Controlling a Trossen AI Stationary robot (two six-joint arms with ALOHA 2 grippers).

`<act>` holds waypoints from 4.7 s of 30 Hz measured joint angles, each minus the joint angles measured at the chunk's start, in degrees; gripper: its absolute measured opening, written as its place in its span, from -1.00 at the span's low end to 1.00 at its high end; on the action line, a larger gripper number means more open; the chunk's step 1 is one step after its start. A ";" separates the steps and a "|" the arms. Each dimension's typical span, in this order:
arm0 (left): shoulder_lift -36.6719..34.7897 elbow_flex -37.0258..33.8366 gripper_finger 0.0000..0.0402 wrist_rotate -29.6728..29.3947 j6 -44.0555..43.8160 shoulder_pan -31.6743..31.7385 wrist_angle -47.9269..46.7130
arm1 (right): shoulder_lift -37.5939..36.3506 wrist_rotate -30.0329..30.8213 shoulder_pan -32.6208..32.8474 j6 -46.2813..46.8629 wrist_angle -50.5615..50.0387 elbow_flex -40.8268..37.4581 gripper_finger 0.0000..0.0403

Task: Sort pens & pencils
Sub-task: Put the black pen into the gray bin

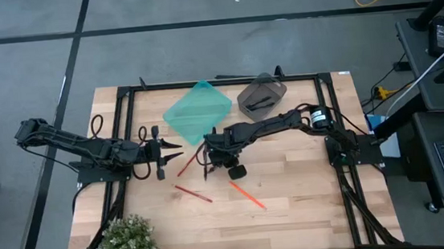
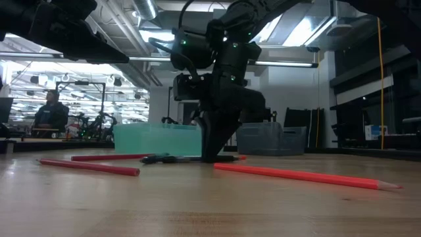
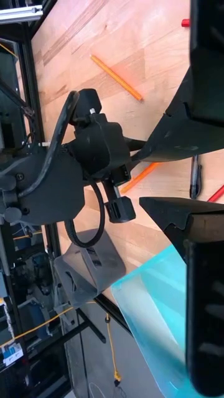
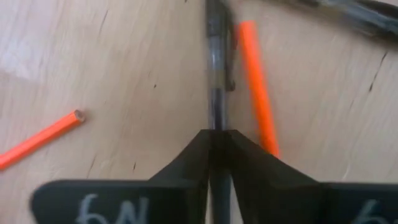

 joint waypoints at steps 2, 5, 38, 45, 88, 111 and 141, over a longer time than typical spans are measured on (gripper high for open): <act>0.00 0.00 -0.53 -0.01 0.00 0.00 -0.01 | -0.01 0.76 0.07 -0.02 -0.37 0.00 -0.84; 0.00 0.00 -0.53 0.00 0.00 0.00 -0.02 | 0.00 1.07 0.09 -0.09 -0.55 0.00 -0.87; -0.02 0.00 -0.53 -0.04 0.04 0.00 -1.19 | -5.25 -4.89 -2.61 1.25 -2.34 -0.39 -0.87; -0.02 0.00 -0.53 -0.07 0.04 0.07 -1.45 | -8.24 -4.92 -3.23 1.97 -3.11 -0.37 -0.87; -0.02 0.00 -0.53 -0.09 -0.15 0.07 -3.15 | -43.08 -2.96 -7.36 11.17 31.16 -40.52 -0.87; -0.02 0.00 -0.53 -0.50 -0.13 1.10 -1.84 | -62.12 4.32 -13.12 19.28 81.72 -79.40 -0.87; -0.02 0.00 -0.53 -0.75 0.00 1.95 -1.88 | -62.10 41.78 -13.37 19.43 100.51 -89.42 -0.87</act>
